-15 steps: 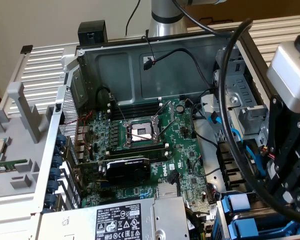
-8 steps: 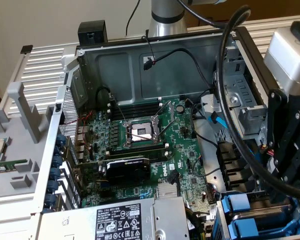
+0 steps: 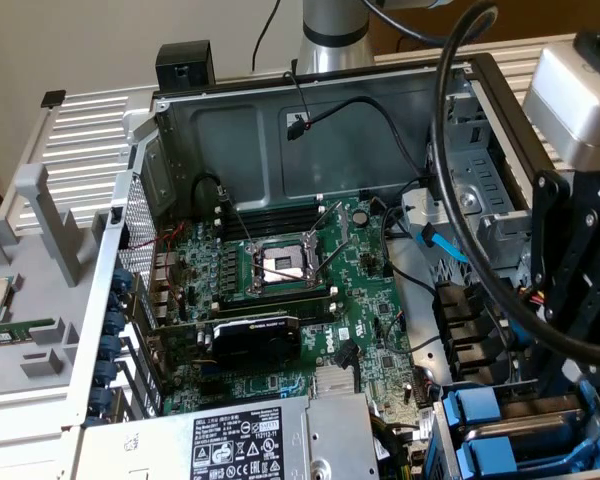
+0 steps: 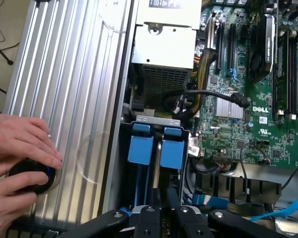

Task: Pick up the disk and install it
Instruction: 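Insert the first disk wire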

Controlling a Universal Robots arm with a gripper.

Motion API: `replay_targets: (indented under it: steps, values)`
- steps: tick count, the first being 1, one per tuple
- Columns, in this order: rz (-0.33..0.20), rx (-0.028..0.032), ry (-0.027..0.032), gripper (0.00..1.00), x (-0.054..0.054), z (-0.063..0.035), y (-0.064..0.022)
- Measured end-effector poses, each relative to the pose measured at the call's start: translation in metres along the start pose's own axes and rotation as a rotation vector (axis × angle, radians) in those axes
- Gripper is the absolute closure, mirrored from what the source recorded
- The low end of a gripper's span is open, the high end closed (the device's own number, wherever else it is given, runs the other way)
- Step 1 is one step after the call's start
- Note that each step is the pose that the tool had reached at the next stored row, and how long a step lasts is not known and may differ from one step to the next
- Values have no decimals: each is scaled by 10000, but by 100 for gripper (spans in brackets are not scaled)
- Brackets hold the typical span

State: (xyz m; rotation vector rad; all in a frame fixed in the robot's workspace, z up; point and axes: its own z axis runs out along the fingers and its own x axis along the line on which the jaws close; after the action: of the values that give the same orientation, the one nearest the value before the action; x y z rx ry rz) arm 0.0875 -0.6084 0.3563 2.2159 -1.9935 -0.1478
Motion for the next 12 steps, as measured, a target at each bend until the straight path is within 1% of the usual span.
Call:
replay_targets:
  steps: [2,4,5,6,7,8,9,12]
  values:
    - [10,-37,8,83,-2,1,-19]
    - [21,-98,0,83,-7,5,-31]
    - [33,-148,-8,83,-10,9,-34]
    - [49,-214,-18,83,-13,13,-36]
    - [69,-297,-32,83,-14,18,-37]
    - [80,-359,-38,83,-15,17,-37]
    - [79,-397,-41,83,-15,17,-37]
    - [85,-416,-33,83,-18,19,-46]
